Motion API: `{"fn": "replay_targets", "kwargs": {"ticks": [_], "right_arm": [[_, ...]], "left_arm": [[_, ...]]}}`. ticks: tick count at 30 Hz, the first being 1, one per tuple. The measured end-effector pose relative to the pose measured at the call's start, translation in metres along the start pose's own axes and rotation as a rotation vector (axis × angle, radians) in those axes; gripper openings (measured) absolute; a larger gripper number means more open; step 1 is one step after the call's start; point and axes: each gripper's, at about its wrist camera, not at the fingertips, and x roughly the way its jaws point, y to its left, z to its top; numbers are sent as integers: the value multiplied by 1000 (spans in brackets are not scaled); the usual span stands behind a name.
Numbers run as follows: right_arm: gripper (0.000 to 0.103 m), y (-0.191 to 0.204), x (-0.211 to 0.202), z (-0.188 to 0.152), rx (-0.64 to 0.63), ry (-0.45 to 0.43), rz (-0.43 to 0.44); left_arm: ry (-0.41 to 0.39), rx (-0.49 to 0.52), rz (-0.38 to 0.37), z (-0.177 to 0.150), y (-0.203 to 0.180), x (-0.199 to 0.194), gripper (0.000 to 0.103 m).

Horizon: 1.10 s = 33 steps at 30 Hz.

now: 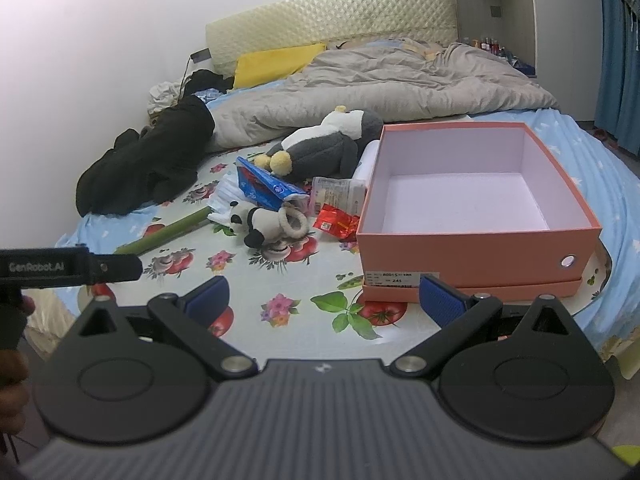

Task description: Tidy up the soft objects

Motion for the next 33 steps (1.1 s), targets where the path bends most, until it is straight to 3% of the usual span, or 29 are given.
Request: {"fn": "replay_targets", "kwargs": {"ticks": [33], "right_arm": [[103, 6, 17, -1, 10, 45, 6]], "left_arm": [[20, -30, 7, -7, 14, 14, 103]]}}
